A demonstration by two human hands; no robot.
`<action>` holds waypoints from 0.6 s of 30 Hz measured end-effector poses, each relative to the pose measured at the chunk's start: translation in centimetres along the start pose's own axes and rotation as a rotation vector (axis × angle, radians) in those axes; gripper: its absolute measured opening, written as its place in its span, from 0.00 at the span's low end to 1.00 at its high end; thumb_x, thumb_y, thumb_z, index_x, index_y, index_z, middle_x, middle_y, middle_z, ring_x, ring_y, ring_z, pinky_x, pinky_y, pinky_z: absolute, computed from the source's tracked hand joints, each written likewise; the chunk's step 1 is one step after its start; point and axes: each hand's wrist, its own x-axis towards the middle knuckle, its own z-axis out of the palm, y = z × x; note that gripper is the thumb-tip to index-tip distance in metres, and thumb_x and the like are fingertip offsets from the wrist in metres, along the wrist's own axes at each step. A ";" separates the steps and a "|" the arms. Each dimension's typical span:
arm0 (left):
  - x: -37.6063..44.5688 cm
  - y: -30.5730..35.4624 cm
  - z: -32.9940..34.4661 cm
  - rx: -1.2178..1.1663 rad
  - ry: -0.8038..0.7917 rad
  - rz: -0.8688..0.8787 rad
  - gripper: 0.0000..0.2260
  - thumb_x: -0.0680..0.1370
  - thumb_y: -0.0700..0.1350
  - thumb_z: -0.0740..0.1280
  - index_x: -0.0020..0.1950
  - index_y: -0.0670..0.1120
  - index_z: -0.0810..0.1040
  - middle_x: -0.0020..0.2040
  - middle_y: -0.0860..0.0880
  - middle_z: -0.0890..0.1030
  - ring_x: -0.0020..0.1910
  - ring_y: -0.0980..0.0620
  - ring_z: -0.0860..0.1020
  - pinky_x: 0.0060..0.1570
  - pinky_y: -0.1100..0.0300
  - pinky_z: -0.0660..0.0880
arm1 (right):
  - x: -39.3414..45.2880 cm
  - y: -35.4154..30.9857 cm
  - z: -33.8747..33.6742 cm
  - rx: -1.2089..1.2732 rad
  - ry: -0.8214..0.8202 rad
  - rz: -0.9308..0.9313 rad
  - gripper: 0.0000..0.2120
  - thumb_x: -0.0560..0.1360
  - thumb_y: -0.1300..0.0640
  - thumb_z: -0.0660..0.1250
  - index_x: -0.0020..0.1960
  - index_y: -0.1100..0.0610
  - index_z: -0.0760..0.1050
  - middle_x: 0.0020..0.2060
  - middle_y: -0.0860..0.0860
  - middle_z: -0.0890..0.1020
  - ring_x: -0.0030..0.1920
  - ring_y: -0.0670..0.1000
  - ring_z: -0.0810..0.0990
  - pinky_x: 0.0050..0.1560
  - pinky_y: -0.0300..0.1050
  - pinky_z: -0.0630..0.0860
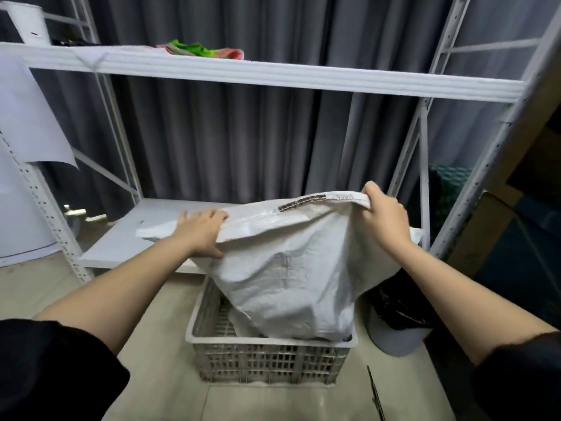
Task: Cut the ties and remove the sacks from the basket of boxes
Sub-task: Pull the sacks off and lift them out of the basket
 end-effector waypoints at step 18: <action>1.0 0.6 -12.8 -0.876 0.718 -0.367 0.11 0.76 0.37 0.58 0.51 0.40 0.78 0.49 0.41 0.80 0.49 0.42 0.77 0.44 0.57 0.69 | 6.6 -2.7 -6.1 -0.340 0.086 -0.065 0.10 0.76 0.61 0.55 0.54 0.58 0.71 0.49 0.63 0.81 0.49 0.66 0.80 0.41 0.52 0.69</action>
